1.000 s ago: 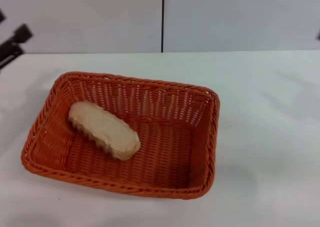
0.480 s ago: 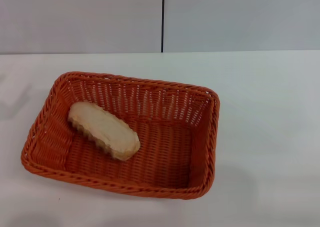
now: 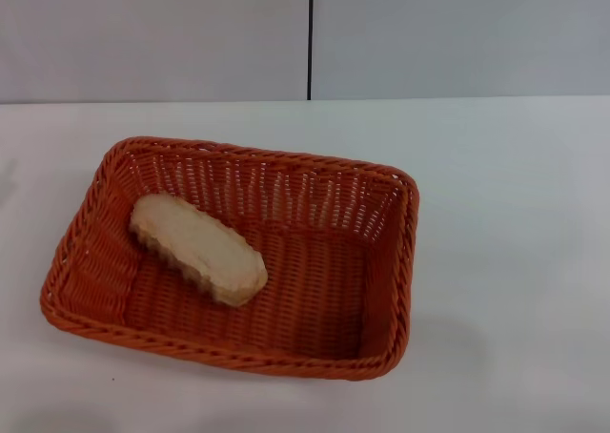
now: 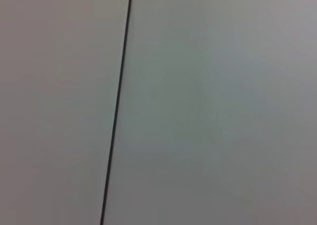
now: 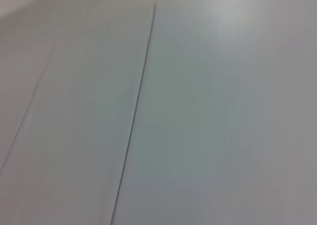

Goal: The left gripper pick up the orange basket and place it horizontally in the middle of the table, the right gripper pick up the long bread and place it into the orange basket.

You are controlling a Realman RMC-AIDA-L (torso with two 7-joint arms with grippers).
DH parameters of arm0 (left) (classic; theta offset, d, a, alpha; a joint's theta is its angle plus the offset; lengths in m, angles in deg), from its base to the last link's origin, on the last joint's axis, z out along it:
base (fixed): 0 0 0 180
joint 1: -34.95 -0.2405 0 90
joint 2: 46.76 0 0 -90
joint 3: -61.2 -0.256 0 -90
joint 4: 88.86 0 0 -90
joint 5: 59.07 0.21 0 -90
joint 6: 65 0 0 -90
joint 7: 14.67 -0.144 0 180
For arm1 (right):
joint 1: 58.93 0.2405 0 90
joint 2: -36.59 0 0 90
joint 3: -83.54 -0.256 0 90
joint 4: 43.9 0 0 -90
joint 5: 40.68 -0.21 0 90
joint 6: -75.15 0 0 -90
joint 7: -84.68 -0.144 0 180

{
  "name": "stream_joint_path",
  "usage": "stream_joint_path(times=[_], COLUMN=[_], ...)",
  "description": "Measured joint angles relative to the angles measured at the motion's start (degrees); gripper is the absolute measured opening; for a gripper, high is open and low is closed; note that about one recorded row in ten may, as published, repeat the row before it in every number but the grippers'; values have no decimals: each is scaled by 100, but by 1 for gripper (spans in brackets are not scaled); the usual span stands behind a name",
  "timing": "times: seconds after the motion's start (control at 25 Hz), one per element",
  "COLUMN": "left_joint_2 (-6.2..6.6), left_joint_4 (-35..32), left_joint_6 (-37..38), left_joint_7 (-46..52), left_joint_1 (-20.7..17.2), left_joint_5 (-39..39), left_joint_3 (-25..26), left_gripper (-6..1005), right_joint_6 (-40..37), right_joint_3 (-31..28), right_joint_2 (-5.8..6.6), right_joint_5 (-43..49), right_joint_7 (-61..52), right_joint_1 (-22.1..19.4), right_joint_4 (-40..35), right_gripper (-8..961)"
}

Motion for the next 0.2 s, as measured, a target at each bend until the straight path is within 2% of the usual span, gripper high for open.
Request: stream_joint_path(times=[0.04,0.08,0.2], left_joint_2=[0,0,0], left_joint_4=[40,40,297], left_joint_6=[30,30,178], left_joint_7=[-90,-90,-464], left_joint_1=[-6,-6,8], left_joint_5=[-4,-4,-15], left_joint_3=[62,62,326], left_gripper=[810,810,810], right_joint_6=[-324,-324,-793], right_joint_3=[-21,-21,-130], right_joint_2=[-12,-12,-19], right_joint_5=[-125,-125,-341], right_joint_7=[743,743,1915], right_joint_1=[41,41,169], right_joint_4=[332,332,1078], right_gripper=[828,828,828])
